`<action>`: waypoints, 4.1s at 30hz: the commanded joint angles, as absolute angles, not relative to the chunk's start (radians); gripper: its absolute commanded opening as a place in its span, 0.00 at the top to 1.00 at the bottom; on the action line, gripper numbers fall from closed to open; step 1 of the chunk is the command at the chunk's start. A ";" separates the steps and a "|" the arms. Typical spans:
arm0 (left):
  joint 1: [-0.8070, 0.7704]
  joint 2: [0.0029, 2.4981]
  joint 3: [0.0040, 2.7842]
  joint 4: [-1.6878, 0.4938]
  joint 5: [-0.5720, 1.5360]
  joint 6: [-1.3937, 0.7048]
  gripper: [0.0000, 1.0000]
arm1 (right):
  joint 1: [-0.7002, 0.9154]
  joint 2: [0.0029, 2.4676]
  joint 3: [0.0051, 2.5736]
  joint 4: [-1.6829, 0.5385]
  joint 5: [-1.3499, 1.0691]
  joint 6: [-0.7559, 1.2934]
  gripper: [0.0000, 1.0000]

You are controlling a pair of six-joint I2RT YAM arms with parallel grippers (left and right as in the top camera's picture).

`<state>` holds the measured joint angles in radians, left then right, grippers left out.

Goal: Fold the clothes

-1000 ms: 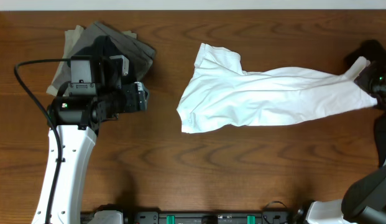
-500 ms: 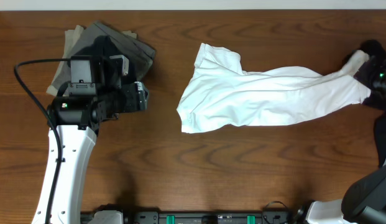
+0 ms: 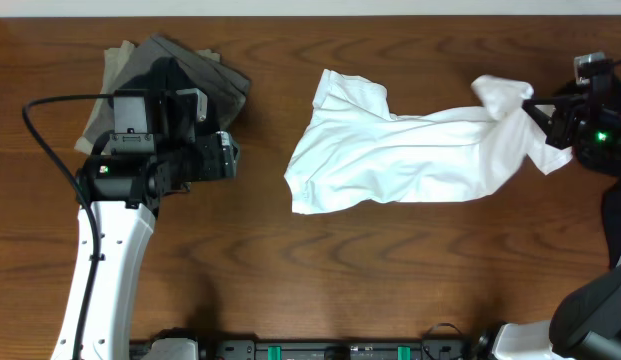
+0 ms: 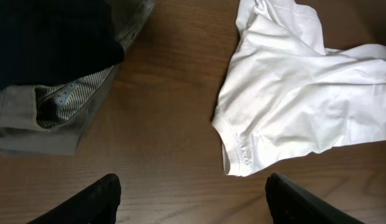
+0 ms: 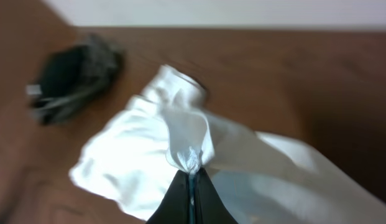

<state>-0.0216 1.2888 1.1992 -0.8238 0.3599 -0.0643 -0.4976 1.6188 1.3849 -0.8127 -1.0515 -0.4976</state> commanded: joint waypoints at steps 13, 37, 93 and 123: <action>-0.075 1.383 1.215 -0.744 0.512 -0.051 0.23 | -0.559 1.454 1.388 -0.740 -0.743 0.175 0.99; -0.281 2.072 1.490 -0.134 0.508 -0.151 0.27 | -0.496 1.302 1.387 -0.998 -0.294 0.266 0.99; -0.381 2.463 1.839 -0.043 0.298 0.048 0.78 | -0.451 1.308 1.370 -1.052 -0.235 0.194 0.94; -0.359 1.683 1.839 -0.823 0.054 0.190 0.94 | -0.450 1.599 1.370 -0.980 -0.221 0.216 0.86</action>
